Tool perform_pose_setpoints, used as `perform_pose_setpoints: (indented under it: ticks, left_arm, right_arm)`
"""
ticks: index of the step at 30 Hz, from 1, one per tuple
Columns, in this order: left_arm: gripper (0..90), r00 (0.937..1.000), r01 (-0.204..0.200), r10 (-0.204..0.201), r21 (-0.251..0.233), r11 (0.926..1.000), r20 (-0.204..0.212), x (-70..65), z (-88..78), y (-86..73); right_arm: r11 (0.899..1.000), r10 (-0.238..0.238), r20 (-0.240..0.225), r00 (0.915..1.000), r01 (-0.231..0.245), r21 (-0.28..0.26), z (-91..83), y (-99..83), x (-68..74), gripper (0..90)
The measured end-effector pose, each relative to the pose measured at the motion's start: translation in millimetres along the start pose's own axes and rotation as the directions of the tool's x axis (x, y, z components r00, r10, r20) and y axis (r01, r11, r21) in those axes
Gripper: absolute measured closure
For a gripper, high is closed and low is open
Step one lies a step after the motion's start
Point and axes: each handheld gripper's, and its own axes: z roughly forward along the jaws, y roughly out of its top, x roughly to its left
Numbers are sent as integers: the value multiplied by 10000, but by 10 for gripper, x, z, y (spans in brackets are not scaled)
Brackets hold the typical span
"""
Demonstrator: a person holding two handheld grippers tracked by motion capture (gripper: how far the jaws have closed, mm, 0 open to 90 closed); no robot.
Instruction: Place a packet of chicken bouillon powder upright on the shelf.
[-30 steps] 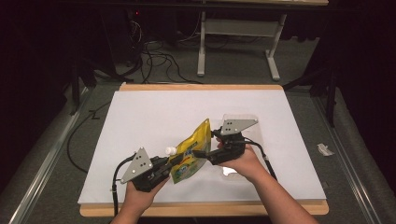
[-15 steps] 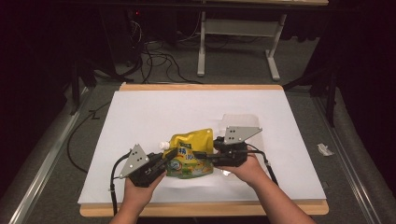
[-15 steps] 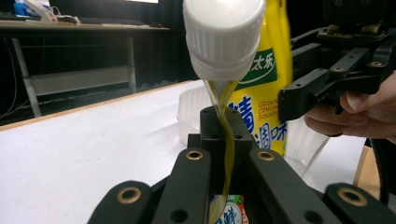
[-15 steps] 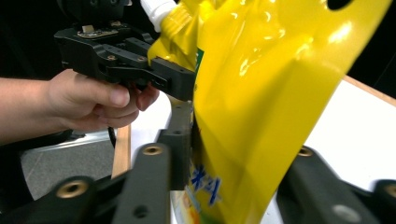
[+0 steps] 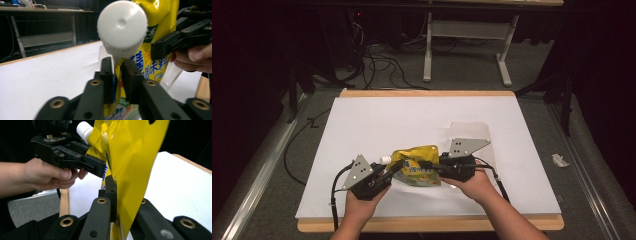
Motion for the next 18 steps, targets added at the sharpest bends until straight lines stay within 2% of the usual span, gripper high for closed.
perform_pose_setpoints:
  ticks: [5,15,18]
  left_arm:
    - [598,9995,210,-211,-49,9998,-221,39,-34,-13]
    - [425,9963,276,-268,77,9996,-814,59,-29,-24]
    - [399,9956,294,-281,129,9995,-895,60,-23,-18]
  right_arm:
    - [9999,55,71,10000,-54,-159,6,10,20,900]
    - [9993,112,283,9995,-102,-348,-2,22,-15,900]
    - [9995,65,298,9995,-56,-307,-1,34,-14,900]
